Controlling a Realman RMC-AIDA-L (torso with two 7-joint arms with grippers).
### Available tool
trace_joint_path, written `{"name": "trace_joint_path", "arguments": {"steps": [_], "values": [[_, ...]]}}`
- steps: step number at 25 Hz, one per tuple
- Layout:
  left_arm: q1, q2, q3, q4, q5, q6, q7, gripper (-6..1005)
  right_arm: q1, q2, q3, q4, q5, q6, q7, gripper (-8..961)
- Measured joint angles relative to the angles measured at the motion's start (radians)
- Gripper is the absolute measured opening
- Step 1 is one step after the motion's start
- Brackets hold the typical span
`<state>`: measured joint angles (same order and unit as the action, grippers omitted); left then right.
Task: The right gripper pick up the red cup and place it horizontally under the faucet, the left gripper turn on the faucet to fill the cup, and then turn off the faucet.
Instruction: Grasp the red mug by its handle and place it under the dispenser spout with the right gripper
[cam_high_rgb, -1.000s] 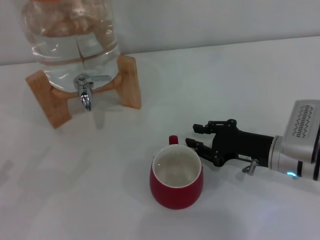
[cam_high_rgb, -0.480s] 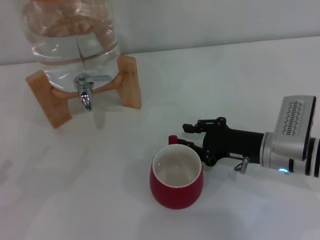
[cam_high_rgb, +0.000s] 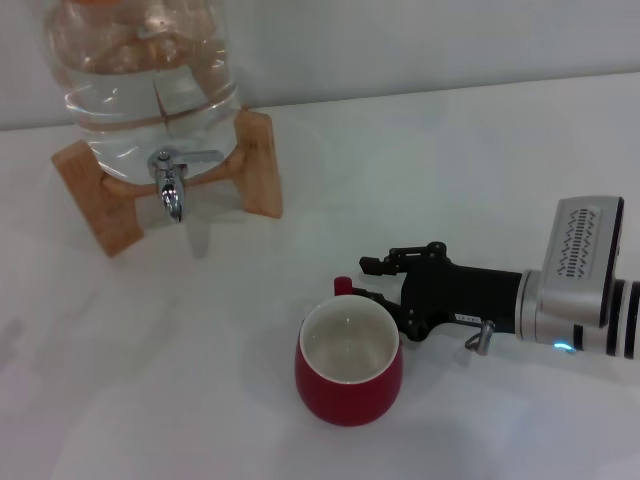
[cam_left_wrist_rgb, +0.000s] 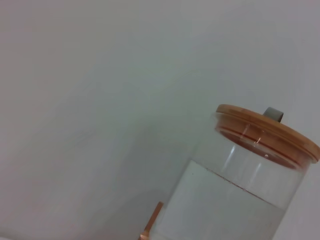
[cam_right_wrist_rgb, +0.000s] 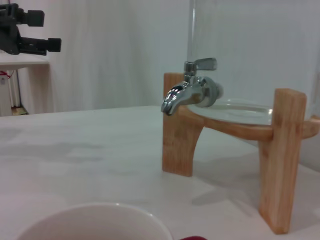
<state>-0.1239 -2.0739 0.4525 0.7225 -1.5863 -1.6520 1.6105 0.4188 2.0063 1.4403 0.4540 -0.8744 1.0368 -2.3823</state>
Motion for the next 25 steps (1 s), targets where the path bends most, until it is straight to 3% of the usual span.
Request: {"name": "trace_joint_path", "arguments": {"steps": [25], "values": [[0.004, -0.002, 0.0, -0.002, 0.0, -0.001, 0.0, 876, -0.006, 0.004, -0.005, 0.0, 0.0, 0.046, -0.024, 363]]}}
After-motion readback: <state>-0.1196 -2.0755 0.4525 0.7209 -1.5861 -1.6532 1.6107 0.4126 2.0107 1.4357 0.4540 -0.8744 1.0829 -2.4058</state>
